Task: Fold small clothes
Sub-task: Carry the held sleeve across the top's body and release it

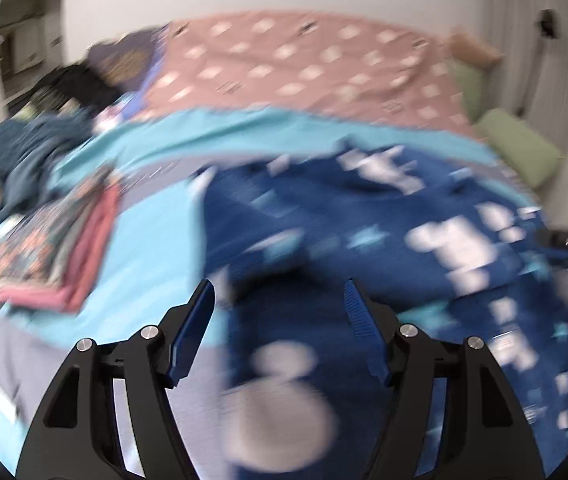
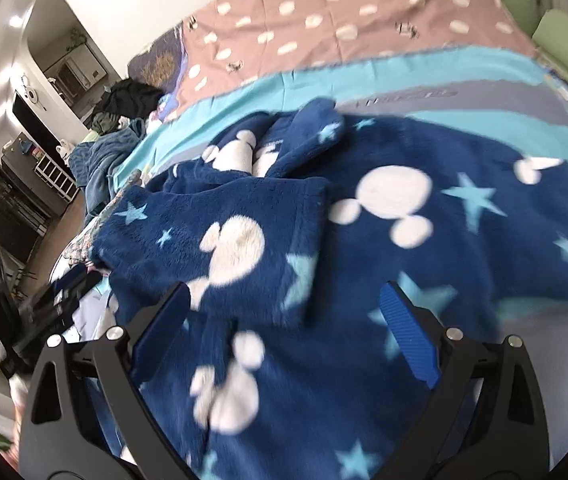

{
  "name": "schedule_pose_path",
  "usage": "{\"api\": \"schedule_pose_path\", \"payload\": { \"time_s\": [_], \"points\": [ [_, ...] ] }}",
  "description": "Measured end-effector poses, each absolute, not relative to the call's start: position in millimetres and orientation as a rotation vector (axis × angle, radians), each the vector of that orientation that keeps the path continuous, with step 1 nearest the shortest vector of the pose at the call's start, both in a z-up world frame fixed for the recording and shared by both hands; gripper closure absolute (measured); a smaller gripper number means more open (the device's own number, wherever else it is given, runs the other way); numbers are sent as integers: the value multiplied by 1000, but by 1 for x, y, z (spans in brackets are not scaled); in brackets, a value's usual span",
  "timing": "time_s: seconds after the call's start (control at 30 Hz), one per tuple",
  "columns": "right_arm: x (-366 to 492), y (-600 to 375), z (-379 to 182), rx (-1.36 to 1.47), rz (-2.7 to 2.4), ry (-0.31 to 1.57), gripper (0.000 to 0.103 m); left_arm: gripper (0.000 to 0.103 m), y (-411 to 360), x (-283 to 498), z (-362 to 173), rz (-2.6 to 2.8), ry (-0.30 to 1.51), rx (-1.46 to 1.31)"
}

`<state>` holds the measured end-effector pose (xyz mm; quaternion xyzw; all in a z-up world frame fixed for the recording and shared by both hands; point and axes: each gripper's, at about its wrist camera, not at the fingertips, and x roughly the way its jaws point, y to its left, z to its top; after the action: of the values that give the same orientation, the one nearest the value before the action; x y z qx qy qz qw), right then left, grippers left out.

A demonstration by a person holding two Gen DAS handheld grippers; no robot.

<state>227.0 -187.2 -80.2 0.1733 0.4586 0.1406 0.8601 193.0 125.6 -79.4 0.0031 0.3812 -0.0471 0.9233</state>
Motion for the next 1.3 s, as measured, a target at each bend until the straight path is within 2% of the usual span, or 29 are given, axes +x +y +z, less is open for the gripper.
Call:
{"api": "schedule_pose_path", "payload": {
  "time_s": [0.17,0.23,0.27,0.3,0.33,0.37,0.53,0.67,0.7,0.77,0.87,1.0,1.03,1.07,1.1,1.17,1.2,1.23,1.27,1.3],
  "points": [
    [275,-172,-106,395,269,993,6,35,166,218,-102,-84,901,-160],
    [284,-166,-117,413,261,1009,12,35,169,230,-107,-68,913,-184],
    [286,-160,-120,409,264,1017,30,35,170,237,-108,-45,916,-176],
    [286,-154,-118,375,271,1016,64,35,170,242,-109,-31,917,-170],
    [286,-151,-114,345,291,1017,81,35,170,245,-109,-21,917,-164],
    [285,-149,-108,315,315,1014,86,35,168,248,-110,-2,914,-145],
    [250,-165,-36,167,186,745,87,34,158,246,-116,76,912,-53],
    [259,-192,-39,124,117,766,81,34,147,243,-113,89,889,8],
    [263,-195,-48,111,104,784,68,34,145,242,-113,93,886,22],
    [271,-200,-72,79,70,856,49,34,145,241,-112,88,880,26],
    [263,-216,-87,176,93,902,49,34,149,234,-108,63,872,10],
    [240,-214,-75,188,153,861,49,35,149,222,-92,39,843,-1],
    [234,-210,-70,180,191,841,49,39,148,217,-86,23,823,-17],
    [226,-203,-66,177,224,832,49,53,145,212,-76,-10,787,-43],
    [222,-197,-66,179,279,829,50,61,142,209,-68,-39,761,-60],
    [221,-187,-74,191,355,861,60,81,133,205,-52,-97,710,-88],
    [224,-181,-84,179,344,910,68,84,125,207,-46,-138,698,-95],
    [230,-176,-100,147,285,976,71,85,116,210,-45,-168,703,-88],
    [234,-175,-110,136,252,1009,80,85,109,215,-49,-183,719,-74],
    [234,-178,-119,160,244,1000,80,85,101,224,-58,-186,752,-53]
  ]
}}
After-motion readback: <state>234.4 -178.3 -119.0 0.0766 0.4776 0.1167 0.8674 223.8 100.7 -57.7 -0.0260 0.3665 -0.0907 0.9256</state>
